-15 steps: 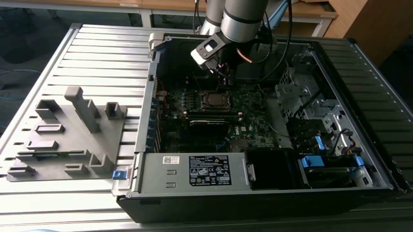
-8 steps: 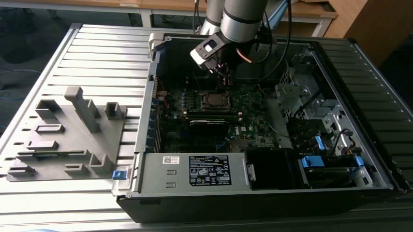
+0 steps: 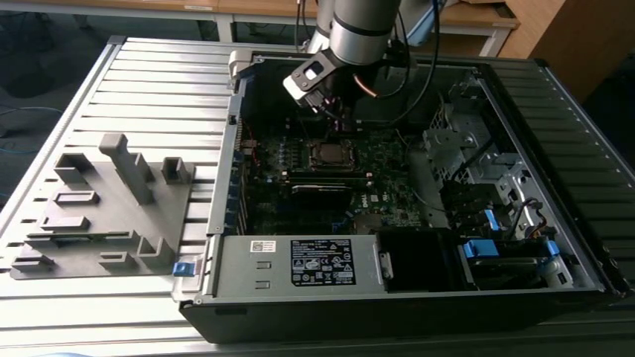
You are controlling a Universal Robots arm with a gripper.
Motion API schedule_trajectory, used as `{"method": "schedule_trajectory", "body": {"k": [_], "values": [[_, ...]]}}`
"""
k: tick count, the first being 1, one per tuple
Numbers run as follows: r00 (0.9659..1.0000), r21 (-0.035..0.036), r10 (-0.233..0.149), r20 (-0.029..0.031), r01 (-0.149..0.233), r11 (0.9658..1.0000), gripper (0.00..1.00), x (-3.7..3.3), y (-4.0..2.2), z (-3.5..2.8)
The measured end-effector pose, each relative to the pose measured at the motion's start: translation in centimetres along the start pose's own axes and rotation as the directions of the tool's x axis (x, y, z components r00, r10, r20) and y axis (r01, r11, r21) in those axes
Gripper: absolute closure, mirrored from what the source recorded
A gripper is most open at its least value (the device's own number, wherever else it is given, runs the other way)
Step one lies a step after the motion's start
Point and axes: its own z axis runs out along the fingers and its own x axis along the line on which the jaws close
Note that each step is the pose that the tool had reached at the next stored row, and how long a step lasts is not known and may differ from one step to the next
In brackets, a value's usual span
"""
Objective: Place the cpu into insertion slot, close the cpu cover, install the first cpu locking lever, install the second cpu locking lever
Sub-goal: 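Close the cpu cover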
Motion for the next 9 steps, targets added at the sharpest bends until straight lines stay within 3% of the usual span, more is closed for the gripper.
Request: {"method": "schedule_trajectory", "body": {"k": [4,9], "values": [[1.0,-0.0132,-0.003,-0.0018,0.003,0.9999,0.89,-0.05,-0.42,0.11],[1.0,-0.0178,-0.007,-0.0017,0.007,0.9998,0.89,-0.13,-0.66,0.2]]}}
